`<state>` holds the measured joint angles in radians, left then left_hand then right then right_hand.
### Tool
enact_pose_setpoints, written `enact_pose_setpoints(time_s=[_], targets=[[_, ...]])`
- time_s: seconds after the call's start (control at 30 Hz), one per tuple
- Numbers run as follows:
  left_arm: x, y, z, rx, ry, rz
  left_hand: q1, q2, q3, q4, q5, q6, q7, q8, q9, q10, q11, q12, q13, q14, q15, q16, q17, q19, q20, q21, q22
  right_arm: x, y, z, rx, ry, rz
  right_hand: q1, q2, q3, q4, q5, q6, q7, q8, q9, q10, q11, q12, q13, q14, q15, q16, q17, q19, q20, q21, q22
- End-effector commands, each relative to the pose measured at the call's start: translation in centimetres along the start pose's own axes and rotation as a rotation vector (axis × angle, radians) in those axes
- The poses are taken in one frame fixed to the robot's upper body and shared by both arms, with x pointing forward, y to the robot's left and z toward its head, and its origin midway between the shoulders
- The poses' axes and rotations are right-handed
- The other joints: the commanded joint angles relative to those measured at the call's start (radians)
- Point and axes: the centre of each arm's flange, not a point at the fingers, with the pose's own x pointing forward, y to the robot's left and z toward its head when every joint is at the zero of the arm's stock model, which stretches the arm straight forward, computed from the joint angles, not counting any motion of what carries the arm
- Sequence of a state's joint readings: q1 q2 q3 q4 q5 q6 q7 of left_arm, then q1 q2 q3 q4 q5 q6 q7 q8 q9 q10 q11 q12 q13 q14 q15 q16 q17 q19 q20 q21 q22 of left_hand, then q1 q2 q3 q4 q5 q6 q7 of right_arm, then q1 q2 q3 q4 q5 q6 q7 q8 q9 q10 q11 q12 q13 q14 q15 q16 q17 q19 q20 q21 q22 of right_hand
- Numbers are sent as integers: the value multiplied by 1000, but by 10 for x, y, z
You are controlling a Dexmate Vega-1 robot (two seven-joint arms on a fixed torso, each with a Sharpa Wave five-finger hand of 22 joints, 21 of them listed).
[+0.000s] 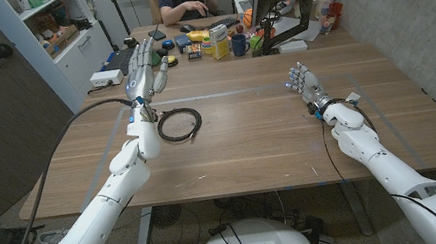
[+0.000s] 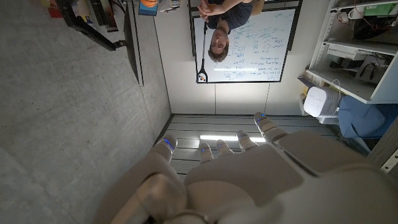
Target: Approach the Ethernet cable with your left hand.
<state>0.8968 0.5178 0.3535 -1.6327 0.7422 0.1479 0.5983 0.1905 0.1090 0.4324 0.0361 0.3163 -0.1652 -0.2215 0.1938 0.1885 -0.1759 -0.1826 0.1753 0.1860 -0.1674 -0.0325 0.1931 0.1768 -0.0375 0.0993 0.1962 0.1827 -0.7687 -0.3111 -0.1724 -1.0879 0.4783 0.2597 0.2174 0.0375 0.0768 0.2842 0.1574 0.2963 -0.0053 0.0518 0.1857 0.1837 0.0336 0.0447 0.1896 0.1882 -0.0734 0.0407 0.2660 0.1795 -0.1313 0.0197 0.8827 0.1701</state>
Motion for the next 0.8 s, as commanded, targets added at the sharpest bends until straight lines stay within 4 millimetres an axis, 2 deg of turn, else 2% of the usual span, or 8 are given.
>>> enact_pose_setpoints(time_s=[0.03,0.1,0.2,0.3,0.47,0.5,0.57,0.8], targets=[[-3,-2,6,237,-22,-114,21,-1,-12,-22,-14,-65,-3,-13,-1,-195,-12,-10,-1,-149,-74,-10,7,-53,15,-14,-1,-2,1,-1,0,-4,3,-3,20,-4,1,7,-1,5,4,4,1,6,3,2,2,0,-1,1,3,-4,-8,2],[-4,-4,6,261,-20,-135,21,-5,-26,-25,-20,-103,-3,-15,-2,-245,-13,-7,-2,-199,-53,-9,8,-83,23,-16,-3,-3,1,-1,-1,-6,2,-3,19,-4,1,7,-2,4,4,4,1,7,3,2,2,1,-1,1,4,-4,-9,2],[-5,-9,5,269,-4,-169,24,-11,-35,-31,-22,-126,-3,-16,-2,-260,-12,-2,-3,-211,-35,-3,9,-93,35,-15,-5,-5,0,0,2,-8,-3,-3,19,-5,1,7,-3,4,3,4,1,6,2,2,3,1,-1,1,4,-4,-10,2],[-6,-14,0,261,20,-192,36,-27,-51,-50,-19,-147,-3,-8,0,-207,-7,19,-5,-144,-29,27,6,-40,58,2,-8,-8,-1,0,5,-7,-8,-4,19,-6,1,7,-3,4,3,4,0,6,2,2,4,3,-2,1,5,-3,-11,2],[-8,-24,-8,246,56,-241,50,-41,-70,-73,-10,-116,-3,9,4,-113,2,34,-7,-63,-34,44,1,19,102,5,-11,-13,-2,1,-1,-14,-12,-5,18,-8,2,7,-4,4,3,4,1,6,2,2,5,6,-2,1,6,-3,-13,2],[-9,-25,-9,247,59,-242,58,-48,-79,-86,-3,-73,-2,22,6,-72,-3,34,-8,-26,-37,46,-1,64,106,8,-12,-13,-2,1,1,-13,-14,-5,18,-8,2,7,-3,3,3,4,0,6,2,2,5,9,-2,1,6,-3,-14,2],[-9,-28,-12,246,70,-258,69,-53,-86,-100,6,-41,-3,27,5,-44,-4,30,-9,1,-32,44,-3,112,105,10,-14,-15,-3,1,0,-13,-16,-6,18,-9,2,7,-4,3,3,4,-1,9,2,2,6,13,-3,1,8,-2,-15,2],[-9,-39,-20,239,100,-329,80,-73,-102,-121,20,6,-2,31,4,-5,-1,26,-10,39,-3,40,-3,166,112,7,-14,-18,-3,2,-4,-15,-16,-7,17,-12,3,7,-4,2,3,4,1,10,3,2,9,16,-3,2,10,-2,-17,2]])
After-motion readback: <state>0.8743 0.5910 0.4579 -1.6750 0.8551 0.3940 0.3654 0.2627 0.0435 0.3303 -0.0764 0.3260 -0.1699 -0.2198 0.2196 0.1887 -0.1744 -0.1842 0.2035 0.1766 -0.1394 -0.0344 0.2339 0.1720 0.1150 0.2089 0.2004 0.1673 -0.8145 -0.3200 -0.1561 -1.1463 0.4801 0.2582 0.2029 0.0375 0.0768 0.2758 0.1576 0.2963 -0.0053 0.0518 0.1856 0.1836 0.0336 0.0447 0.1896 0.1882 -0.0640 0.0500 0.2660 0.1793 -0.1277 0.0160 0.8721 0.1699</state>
